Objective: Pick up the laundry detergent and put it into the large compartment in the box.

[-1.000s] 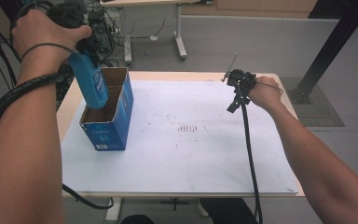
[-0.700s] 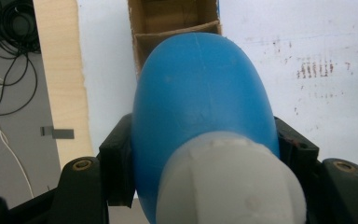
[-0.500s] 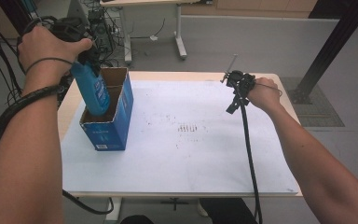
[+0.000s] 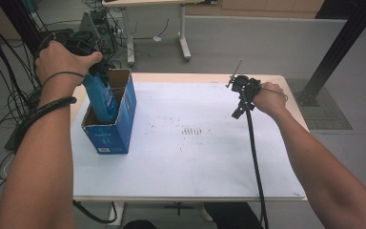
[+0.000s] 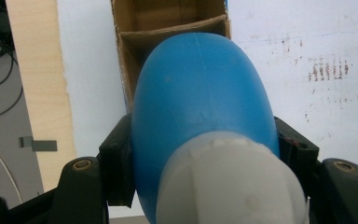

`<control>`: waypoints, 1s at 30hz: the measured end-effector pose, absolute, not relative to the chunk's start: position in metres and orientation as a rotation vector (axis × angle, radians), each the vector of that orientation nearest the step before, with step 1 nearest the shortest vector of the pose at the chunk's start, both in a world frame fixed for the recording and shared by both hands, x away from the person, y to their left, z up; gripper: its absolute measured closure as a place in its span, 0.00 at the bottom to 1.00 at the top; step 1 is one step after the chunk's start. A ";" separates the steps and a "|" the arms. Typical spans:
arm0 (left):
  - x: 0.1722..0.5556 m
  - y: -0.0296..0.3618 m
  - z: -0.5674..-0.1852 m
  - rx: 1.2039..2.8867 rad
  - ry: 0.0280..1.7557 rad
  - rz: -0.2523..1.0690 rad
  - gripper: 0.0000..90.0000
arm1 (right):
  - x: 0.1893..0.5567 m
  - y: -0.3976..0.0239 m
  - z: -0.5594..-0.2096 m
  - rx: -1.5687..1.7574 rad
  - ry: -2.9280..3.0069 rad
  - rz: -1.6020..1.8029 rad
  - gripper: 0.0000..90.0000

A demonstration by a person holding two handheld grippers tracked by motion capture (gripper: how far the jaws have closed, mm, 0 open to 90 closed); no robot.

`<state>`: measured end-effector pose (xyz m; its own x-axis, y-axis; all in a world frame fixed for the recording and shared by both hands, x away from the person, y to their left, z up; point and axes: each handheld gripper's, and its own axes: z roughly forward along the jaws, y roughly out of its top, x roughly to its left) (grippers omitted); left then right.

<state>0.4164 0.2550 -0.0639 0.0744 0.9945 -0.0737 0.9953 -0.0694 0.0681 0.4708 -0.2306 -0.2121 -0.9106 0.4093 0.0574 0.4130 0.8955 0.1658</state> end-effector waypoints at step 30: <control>0.418 0.265 -0.130 2.245 2.073 -0.046 0.42 | 0.475 -0.235 -0.218 -0.679 -3.015 -0.287 0.04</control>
<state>0.4179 0.2654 -0.1295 0.0811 0.9935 -0.0802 0.9961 -0.0779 0.0424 0.4745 -0.2349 -0.2177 -0.9035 0.4215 0.0772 0.4285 0.8871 0.1714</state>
